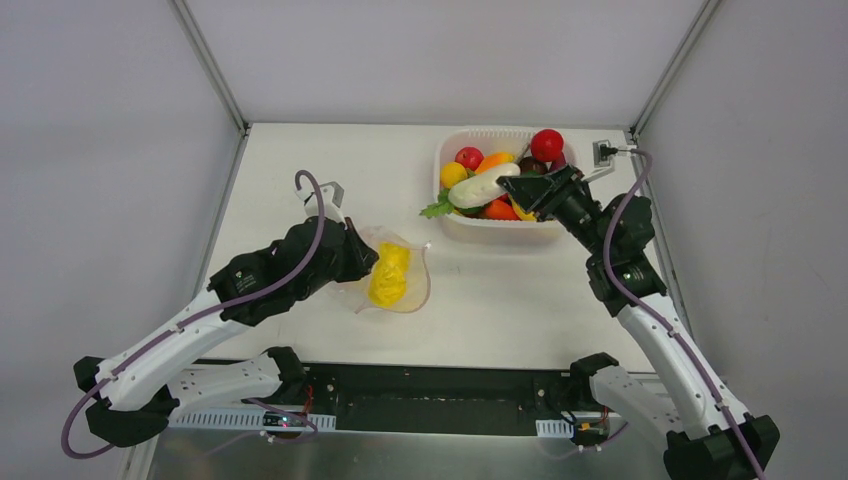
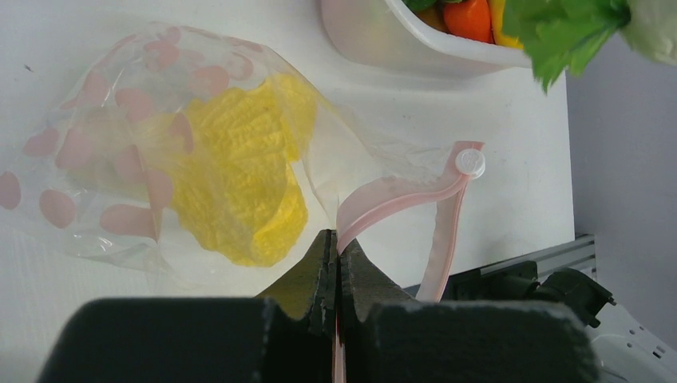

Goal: Place the food in the zip-top bag and seal the zipper
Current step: Place the fake vegetable in the zipper food storage bag.

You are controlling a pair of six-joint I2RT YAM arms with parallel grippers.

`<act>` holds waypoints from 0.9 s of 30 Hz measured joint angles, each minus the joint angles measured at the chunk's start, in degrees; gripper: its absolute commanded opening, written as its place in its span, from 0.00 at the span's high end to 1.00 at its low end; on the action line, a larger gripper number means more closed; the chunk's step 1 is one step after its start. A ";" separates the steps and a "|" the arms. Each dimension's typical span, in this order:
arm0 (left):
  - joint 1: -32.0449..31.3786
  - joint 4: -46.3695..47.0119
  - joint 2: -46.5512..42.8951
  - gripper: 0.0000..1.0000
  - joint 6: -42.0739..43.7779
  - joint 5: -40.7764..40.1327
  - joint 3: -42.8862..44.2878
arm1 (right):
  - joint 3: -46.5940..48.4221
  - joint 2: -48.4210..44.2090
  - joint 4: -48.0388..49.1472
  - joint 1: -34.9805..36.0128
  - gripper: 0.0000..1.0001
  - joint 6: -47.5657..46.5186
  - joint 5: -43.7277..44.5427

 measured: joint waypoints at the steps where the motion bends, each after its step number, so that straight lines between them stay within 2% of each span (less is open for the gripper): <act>1: 0.00 0.00 0.11 1.00 0.00 0.00 0.02 | -0.42 -0.68 -0.15 0.59 0.90 0.15 -0.94; 11: 0.00 -0.02 2.03 1.00 -0.11 0.04 1.16 | -3.15 -7.06 -2.10 9.20 0.90 -0.57 -6.73; 18: 0.00 0.09 3.98 1.00 -1.03 1.09 2.60 | -3.15 -5.42 -4.76 17.42 0.90 -4.98 -6.08; 23: 0.00 0.81 5.25 1.00 -2.32 2.56 2.67 | -3.17 -3.02 -6.91 25.33 0.92 -9.88 1.81; 27: 0.00 2.08 6.01 1.00 -3.52 3.91 2.67 | -4.63 -1.73 -4.57 30.69 0.92 -12.61 11.02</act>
